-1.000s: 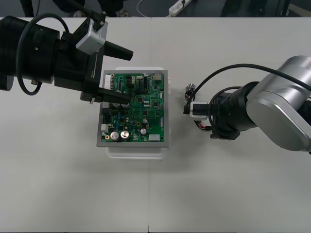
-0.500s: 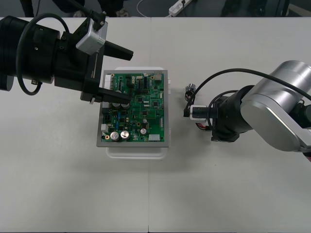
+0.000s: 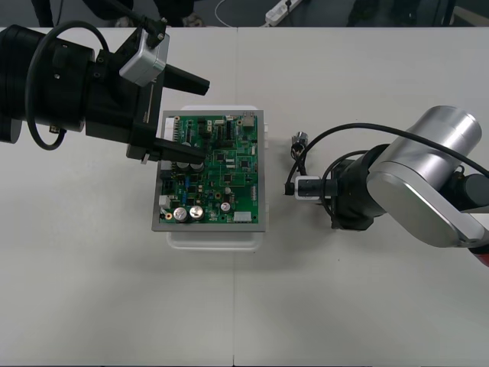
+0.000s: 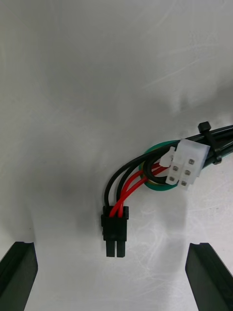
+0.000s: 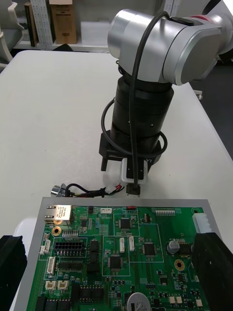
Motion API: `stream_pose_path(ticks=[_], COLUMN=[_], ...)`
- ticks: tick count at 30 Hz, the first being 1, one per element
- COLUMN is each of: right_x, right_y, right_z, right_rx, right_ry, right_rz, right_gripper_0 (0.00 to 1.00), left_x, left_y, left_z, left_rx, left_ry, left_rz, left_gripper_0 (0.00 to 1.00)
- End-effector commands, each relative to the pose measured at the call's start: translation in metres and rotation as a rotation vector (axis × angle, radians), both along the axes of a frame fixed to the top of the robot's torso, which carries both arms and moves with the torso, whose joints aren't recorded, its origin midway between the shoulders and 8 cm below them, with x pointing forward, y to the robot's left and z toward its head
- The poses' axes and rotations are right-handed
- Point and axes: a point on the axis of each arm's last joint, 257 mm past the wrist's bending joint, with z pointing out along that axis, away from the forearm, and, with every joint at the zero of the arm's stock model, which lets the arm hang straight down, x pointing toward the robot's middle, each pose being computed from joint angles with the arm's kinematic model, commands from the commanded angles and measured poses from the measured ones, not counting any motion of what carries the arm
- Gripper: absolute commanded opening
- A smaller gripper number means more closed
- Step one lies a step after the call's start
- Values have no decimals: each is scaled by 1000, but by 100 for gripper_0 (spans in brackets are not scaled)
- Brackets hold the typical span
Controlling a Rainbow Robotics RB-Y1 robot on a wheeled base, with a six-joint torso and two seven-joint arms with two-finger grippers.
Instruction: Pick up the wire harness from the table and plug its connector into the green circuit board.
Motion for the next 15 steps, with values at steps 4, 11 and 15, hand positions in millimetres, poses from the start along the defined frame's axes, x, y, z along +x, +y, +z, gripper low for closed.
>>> stream_pose_path(ticks=[4, 11, 15], right_x=[6, 7, 5], right_y=[2, 2, 4], right_z=[-2, -2, -2], right_rx=[12, 10, 16], right_ry=[6, 4, 10], right_rz=[-53, -54, -50], right_gripper_0=[89, 89, 89], left_x=[-4, -4, -4], left_y=[-21, -21, -21], left_z=[28, 28, 28], left_rx=[-52, -52, -52], left_ry=[-9, -9, -9], left_rz=[1, 1, 1], left_gripper_0=[100, 100, 100])
